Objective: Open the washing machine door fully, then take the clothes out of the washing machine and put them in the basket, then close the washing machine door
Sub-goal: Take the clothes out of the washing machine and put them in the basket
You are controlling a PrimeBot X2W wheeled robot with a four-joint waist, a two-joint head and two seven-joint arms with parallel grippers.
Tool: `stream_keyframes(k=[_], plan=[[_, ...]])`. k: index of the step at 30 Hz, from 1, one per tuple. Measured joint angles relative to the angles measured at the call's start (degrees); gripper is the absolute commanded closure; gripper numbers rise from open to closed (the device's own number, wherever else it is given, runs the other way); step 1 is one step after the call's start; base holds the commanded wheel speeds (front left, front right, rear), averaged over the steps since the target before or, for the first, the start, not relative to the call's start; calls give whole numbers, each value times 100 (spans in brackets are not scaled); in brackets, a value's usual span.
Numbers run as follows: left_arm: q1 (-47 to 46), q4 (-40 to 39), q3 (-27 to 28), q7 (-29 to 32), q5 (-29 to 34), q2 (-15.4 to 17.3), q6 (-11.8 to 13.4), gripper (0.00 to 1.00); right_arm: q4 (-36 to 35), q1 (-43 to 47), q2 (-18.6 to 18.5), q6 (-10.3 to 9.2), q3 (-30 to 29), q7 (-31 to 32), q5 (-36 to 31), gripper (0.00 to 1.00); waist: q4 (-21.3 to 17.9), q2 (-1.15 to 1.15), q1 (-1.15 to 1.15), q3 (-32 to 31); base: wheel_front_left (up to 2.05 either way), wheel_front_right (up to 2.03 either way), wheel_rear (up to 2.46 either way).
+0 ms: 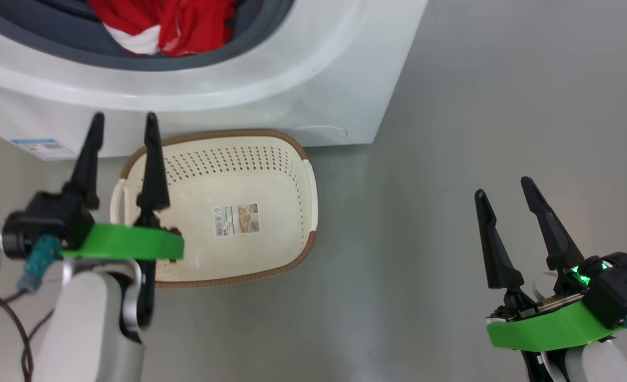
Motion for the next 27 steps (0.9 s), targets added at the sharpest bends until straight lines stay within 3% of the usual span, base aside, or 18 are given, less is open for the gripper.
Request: stream_keyframes(k=[12,27], plan=[[-1245,816,297,0,-54,187,-2,0,-24,-226,-15,0,33,0,0,0,-233,0,0,593,0,0,0],[-2624,1937,270,0,109,411,-52,0,-41,-452,-22,0,51,0,-1,0,-397,0,0,1183,0,0,0]])
